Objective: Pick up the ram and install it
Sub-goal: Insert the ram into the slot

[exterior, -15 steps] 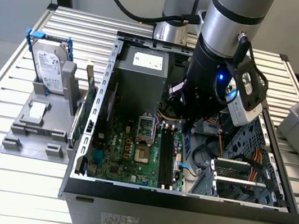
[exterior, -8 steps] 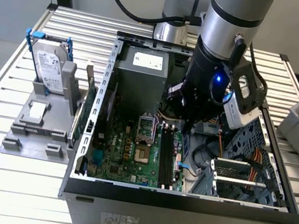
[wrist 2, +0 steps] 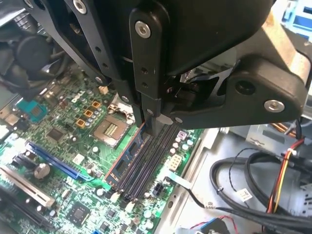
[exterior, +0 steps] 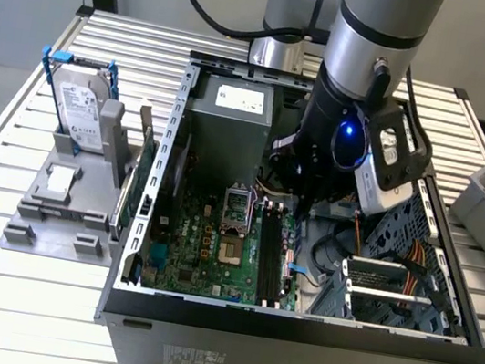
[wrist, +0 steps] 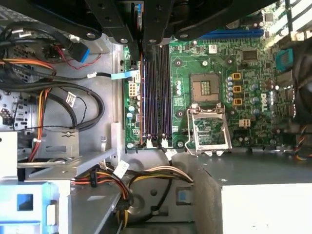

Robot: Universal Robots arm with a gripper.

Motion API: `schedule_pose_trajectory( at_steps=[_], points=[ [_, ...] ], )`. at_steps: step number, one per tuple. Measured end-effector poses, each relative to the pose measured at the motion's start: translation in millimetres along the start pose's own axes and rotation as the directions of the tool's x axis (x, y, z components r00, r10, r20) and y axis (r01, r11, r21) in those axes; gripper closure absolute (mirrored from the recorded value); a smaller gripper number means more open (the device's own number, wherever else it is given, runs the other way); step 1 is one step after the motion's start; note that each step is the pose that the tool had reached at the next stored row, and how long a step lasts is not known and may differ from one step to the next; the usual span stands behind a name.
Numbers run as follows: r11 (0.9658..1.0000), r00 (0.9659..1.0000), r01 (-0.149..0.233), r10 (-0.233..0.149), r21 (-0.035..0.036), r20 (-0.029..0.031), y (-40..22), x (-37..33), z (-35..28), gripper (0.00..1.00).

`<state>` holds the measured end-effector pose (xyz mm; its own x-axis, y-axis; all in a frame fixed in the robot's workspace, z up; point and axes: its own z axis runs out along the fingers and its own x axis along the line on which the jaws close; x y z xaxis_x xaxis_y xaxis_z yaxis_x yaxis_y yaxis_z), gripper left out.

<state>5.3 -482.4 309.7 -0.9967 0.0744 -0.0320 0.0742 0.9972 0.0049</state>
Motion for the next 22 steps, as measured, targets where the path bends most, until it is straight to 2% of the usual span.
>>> schedule_pose_trajectory(
  at_steps=[4, 9, 22],
  points=[
    [0.9991, 0.9991, -0.042, 0.042, 0.0015, 0.0002, 0.0, 0.0, 1.0, 1.00],
    [0.9975, 0.9975, -0.071, 0.071, 0.0022, 0.0005, 0.0, 0.0, 1.5, 1.00],
    [0.9971, 0.9971, -0.076, 0.076, 0.0025, 0.0003, -0.1, 0.1, 3.3, 1.00]
  ],
)
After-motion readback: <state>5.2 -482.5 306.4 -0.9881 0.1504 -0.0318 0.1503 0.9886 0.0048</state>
